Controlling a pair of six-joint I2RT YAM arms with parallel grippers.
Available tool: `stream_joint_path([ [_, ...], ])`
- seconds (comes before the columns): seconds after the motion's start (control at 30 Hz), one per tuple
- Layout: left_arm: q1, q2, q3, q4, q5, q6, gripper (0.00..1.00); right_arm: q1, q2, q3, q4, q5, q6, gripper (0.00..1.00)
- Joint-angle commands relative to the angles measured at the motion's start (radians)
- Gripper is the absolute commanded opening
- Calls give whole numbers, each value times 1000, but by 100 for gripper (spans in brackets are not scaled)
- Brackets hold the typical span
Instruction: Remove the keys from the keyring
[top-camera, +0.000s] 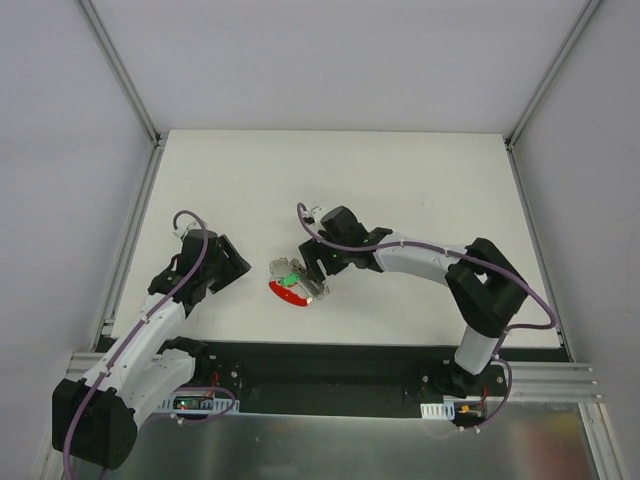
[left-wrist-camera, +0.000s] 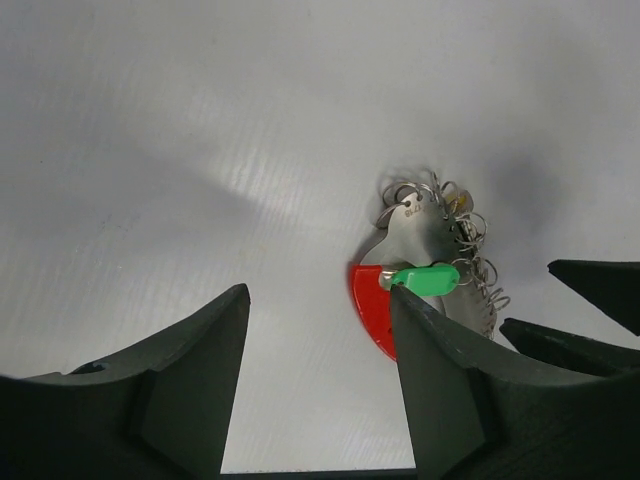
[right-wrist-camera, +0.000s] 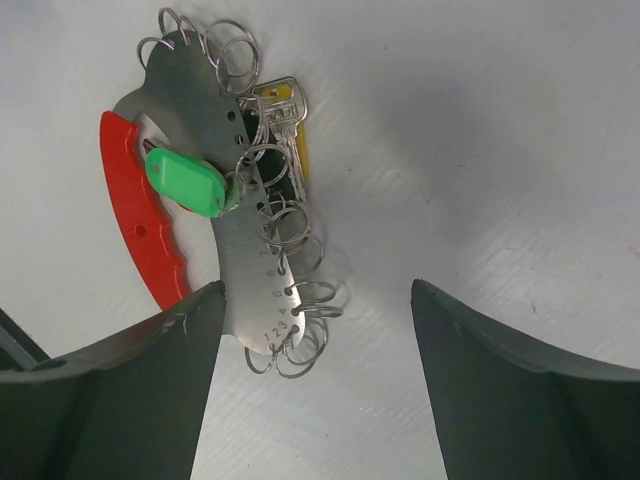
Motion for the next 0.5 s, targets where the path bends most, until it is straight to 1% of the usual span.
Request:
stream_joint_path([
  [0.0, 8, 3, -19, -8, -5, -22, 58, -68, 40, 14, 78, -314, -64, 78],
  [0.1, 8, 10, -16, -7, 8, -22, 58, -85, 76, 14, 81, -431, -63, 75],
  [0.17, 8, 7, -15, -7, 9, -23, 58, -86, 91, 10, 81, -455, -72, 74],
  [0.3, 8, -8, -18, -2, 8, -15, 58, -85, 109, -2, 81, -426, -83, 73],
  [0.43, 8, 0, -13, 18, 23, 12, 61, -85, 149, -22, 107, -430, -57, 67],
  [0.47, 8, 4, -12, 22, 44, 18, 61, -85, 157, -25, 140, -424, -49, 66],
])
